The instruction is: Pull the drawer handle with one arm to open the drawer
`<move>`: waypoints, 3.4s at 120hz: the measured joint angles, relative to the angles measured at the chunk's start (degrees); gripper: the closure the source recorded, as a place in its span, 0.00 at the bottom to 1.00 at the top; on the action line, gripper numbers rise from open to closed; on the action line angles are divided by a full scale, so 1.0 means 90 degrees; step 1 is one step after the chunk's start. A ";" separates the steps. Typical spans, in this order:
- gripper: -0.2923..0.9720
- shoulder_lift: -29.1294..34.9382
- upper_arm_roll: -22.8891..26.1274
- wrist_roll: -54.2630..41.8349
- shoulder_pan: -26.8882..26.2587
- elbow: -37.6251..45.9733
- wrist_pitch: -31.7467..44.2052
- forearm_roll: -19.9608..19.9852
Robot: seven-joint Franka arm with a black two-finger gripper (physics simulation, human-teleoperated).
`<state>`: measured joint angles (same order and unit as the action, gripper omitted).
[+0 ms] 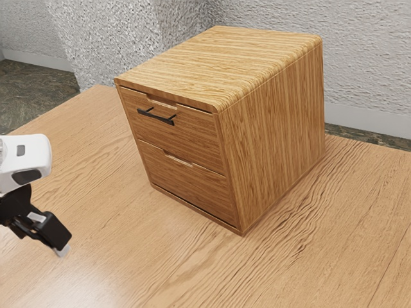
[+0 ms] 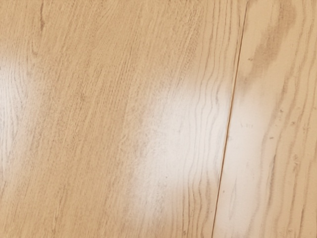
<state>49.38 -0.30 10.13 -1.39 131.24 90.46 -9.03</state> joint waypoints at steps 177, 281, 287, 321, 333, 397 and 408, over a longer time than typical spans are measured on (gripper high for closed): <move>0.23 -0.2079 0.0012 -1.0340 0.0732 -0.0420 0.5634 -0.0059; 0.23 -0.3737 -0.0172 -1.1324 0.0848 -0.1265 0.6398 -0.0011; 0.22 -0.3778 -0.0172 -1.1328 0.0849 -0.1255 0.6418 -0.0008; 0.07 -0.3918 -0.0215 -1.1300 0.0898 -0.1205 0.6434 -0.0010; 0.01 -0.3896 -0.0370 -1.1285 0.0898 -0.1199 0.6417 -0.0084; 0.24 -0.3330 -0.0411 -1.1218 0.0770 -0.0768 0.6439 -0.0028; 0.24 -0.3331 -0.0407 -1.1188 0.0664 -0.0747 0.6461 -0.0030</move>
<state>19.40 -3.96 -90.57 4.59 124.52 148.61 -9.30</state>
